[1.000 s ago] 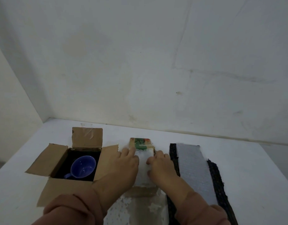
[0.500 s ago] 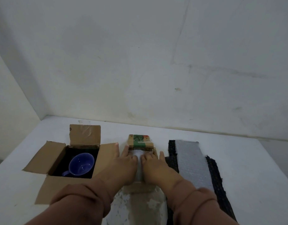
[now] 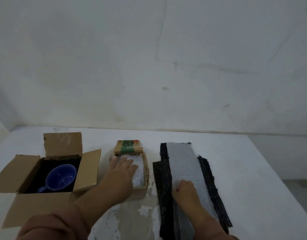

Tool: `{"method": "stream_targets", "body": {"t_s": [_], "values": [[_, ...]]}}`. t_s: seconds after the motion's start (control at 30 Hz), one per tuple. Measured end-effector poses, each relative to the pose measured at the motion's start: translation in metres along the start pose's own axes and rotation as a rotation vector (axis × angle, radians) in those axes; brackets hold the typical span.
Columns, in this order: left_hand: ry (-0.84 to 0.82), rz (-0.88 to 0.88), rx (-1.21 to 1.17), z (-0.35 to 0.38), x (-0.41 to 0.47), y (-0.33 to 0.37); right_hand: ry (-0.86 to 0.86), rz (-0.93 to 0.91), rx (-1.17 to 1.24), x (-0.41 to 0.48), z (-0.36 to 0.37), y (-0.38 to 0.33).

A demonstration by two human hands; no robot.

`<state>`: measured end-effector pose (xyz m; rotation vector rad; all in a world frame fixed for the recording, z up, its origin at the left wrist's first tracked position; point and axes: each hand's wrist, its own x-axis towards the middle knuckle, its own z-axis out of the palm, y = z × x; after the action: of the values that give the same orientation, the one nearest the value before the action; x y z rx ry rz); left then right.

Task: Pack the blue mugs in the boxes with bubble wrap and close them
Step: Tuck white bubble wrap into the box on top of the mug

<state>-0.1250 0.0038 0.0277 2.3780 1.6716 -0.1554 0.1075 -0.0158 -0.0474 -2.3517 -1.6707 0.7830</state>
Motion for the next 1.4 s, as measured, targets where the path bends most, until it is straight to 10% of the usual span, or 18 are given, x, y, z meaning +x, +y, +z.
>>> {"method": "stream_targets", "body": {"t_s": [0.33,0.5,0.6,0.77,0.9,1.27,1.4], "values": [[0.095,-0.008,-0.566,-0.007,-0.004,0.034,-0.032,0.12,0.373,0.001,-0.038,-0.001],[-0.246,-0.169,-1.424,-0.031,-0.005,0.055,0.256,-0.341,0.46,-0.041,-0.066,-0.061],[-0.196,-0.196,-1.801,-0.047,-0.005,0.057,0.129,-0.568,0.455,-0.066,-0.073,-0.1],[0.12,-0.268,-1.805,-0.075,-0.003,0.031,0.233,-0.407,0.791,-0.063,-0.101,-0.105],[0.194,-0.224,-1.79,-0.096,-0.016,0.013,-0.086,-0.22,0.922,-0.057,-0.121,-0.118],[0.565,-0.154,-1.154,-0.113,-0.037,-0.012,0.291,-0.613,0.435,-0.065,-0.139,-0.154],[0.549,-0.049,-1.428,-0.125,-0.042,-0.02,0.277,-0.683,0.651,-0.071,-0.154,-0.161]]}}
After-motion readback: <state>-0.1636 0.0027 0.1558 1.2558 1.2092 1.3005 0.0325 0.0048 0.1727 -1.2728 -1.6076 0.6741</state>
